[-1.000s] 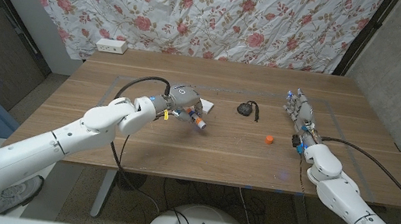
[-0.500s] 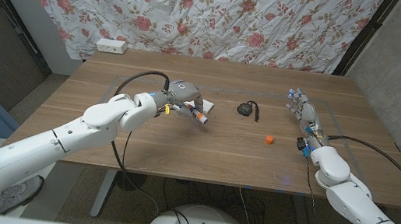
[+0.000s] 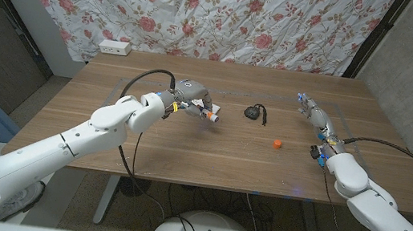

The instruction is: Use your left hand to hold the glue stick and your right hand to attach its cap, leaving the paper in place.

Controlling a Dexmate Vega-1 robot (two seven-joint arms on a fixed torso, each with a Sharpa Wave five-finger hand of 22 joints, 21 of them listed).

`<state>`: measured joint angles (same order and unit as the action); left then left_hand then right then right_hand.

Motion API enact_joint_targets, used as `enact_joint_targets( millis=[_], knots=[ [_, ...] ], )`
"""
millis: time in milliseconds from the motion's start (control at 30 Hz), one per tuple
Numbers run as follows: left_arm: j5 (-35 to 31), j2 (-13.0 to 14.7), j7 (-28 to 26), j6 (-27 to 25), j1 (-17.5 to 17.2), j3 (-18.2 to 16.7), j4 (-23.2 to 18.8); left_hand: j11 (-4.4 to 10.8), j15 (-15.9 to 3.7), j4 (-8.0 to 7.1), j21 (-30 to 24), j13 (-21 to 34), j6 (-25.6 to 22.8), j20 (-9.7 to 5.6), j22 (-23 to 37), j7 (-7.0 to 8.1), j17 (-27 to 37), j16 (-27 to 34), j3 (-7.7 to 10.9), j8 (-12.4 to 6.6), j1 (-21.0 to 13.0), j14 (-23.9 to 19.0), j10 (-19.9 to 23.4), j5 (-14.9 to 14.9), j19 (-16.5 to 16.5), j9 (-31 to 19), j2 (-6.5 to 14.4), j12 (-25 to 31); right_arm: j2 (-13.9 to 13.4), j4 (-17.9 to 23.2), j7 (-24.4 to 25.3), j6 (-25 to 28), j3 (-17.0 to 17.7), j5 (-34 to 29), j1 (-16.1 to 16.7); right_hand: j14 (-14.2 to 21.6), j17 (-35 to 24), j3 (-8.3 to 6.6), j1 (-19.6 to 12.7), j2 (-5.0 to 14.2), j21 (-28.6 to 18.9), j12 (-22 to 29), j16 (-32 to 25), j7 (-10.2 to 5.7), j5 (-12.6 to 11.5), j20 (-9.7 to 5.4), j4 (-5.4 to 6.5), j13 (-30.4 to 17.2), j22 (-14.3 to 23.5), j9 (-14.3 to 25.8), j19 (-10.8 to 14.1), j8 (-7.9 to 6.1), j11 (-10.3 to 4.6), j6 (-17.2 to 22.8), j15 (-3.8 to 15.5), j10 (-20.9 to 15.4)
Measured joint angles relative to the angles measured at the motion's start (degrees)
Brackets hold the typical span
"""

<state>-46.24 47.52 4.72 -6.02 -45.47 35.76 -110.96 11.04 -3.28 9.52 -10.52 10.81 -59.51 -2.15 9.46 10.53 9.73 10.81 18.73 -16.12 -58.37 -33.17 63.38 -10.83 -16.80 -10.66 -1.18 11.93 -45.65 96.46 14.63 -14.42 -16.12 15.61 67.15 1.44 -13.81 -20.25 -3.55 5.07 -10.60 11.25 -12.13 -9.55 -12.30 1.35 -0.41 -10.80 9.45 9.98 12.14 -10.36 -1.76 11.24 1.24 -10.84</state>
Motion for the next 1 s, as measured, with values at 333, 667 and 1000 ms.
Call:
enact_joint_targets(
  millis=[333,667,1000],
  knots=[
    [2.29,-1.74,0.00,-2.83,0.15,0.64,0.22,0.00,0.00,0.15,0.00,0.01,0.00,-0.04,0.00,0.00,0.00,0.00,-0.15,0.41,0.00,0.00,0.00,0.00,0.03,-0.01,0.00,-0.01,-2.74,2.01,2.00,1.15,0.99,-5.59,2.35,-0.02,0.29,-0.08,-0.61,-0.62,0.00,0.23,0.00,-0.61,0.00,0.30,-1.20,0.00,0.00,0.00,-0.31,0.00,-0.66,-0.61,-0.02,-0.99],
    [4.78,-3.33,-0.28,-7.64,-0.55,1.36,-0.24,0.00,0.00,-0.06,0.00,0.01,0.00,-0.31,0.00,0.00,0.00,0.00,-0.39,0.66,0.00,0.00,0.00,-0.23,0.31,-0.04,0.00,-0.07,-6.71,5.52,4.33,4.98,2.26,-12.81,5.18,0.73,0.51,-0.18,-1.44,-1.45,0.00,0.66,-0.45,-0.38,0.12,-0.13,-2.39,-0.22,0.00,0.00,0.13,-0.26,-0.50,0.02,0.72,-2.58],
    [6.62,-4.20,-1.18,-12.03,-1.08,2.17,-1.12,0.00,0.00,0.02,0.00,0.02,0.00,0.00,0.00,0.00,0.00,0.01,-0.47,0.84,0.00,0.00,0.00,-0.23,0.62,-0.06,0.00,-0.30,-11.12,9.34,4.75,9.17,3.12,-19.06,7.28,-1.33,0.78,-0.56,-2.33,-2.30,0.00,-0.23,0.28,-0.76,0.48,0.19,-4.51,-0.28,0.00,0.00,-1.03,0.00,-1.78,-2.71,-0.11,-0.56]
  ],
)
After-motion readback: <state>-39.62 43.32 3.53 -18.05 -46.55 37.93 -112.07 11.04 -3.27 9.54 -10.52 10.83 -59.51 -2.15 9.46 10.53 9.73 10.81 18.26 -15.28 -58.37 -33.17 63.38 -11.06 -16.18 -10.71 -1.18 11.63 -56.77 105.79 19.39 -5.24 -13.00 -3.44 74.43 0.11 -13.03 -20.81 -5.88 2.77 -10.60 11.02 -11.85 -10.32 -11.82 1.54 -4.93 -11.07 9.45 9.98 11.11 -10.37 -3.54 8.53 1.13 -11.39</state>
